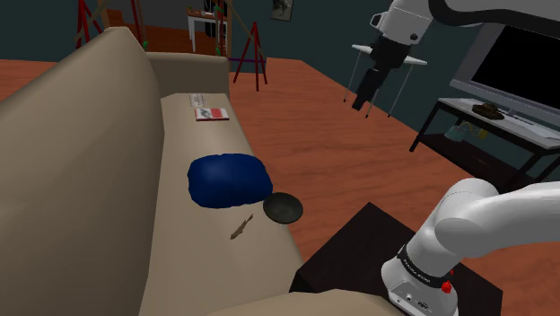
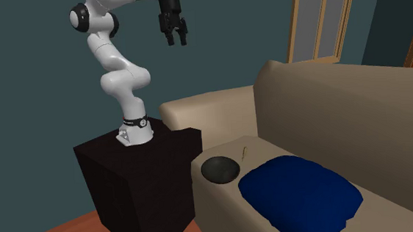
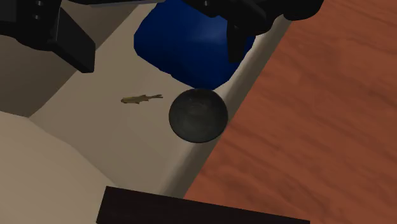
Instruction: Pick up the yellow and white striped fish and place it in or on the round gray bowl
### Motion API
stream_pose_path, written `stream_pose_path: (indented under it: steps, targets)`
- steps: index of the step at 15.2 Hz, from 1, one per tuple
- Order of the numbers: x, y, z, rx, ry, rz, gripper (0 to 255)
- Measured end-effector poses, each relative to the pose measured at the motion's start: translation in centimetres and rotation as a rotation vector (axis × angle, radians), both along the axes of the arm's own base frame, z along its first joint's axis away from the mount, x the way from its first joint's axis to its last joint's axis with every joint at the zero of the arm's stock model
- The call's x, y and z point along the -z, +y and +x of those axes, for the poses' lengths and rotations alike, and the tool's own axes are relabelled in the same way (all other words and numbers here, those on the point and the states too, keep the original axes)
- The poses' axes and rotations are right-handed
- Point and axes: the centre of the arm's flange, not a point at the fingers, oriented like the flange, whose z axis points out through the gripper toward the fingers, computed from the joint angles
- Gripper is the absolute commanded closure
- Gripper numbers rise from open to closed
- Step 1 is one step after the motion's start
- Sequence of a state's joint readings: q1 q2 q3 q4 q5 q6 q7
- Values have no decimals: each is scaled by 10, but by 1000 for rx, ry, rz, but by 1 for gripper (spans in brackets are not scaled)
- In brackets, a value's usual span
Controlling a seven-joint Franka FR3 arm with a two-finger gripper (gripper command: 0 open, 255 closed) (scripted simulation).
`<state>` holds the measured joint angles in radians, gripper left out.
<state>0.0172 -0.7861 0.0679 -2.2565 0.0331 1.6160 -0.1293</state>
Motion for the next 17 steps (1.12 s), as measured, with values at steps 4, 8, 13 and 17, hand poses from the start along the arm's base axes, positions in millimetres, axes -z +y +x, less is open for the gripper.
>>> stream_pose_path:
  steps: [4, 8, 13, 17]
  targets:
    - [23, 16, 5, 60, 9, 4, 0]
    - [65, 40, 16, 176, 25, 12, 0]
    - [122, 74, 33, 325, 44, 22, 0]
    - [165, 96, 48, 446, 60, 31, 0]
